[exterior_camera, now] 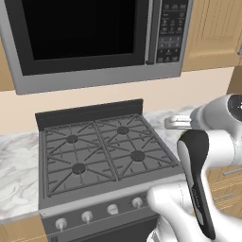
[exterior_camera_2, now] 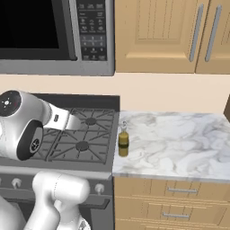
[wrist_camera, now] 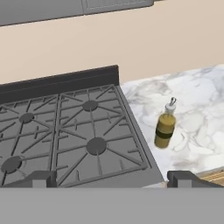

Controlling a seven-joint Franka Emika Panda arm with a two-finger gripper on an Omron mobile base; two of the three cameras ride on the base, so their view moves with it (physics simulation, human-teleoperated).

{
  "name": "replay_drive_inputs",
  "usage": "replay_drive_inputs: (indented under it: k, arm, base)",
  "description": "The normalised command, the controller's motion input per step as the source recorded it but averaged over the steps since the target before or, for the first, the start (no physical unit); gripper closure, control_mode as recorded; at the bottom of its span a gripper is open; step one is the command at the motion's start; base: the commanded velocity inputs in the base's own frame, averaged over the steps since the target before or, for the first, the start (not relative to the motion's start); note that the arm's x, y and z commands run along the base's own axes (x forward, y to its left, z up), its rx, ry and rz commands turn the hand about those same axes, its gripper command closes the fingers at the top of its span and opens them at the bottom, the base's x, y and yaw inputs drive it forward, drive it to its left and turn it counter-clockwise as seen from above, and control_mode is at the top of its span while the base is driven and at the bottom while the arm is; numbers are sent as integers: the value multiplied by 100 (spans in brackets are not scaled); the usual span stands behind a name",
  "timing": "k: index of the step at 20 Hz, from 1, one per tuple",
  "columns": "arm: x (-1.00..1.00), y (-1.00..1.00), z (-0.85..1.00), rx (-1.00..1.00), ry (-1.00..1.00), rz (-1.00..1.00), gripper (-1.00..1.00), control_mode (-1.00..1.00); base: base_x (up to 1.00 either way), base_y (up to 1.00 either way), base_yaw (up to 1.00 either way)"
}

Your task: Take 2 condiments from the cabinet and move them on the counter near the stove.Make sure the condiments are lined up with each other, next to each other.

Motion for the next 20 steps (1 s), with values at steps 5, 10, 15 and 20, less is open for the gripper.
replay_drive_inputs:
  k: [5, 10, 15, 20]
  arm:
    - [0, 0, 0, 0, 0, 0, -100, 100]
    - [0, 0, 0, 0, 0, 0, -100, 100]
    - [0, 0, 0, 0, 0, 0, -100, 100]
    - [0, 0, 0, 0, 0, 0, -100, 100]
  base:
    - [-84, -31, -10]
    - [-87, -53, -31]
    - [-38, -53, -55]
    - [-8, -20, -80]
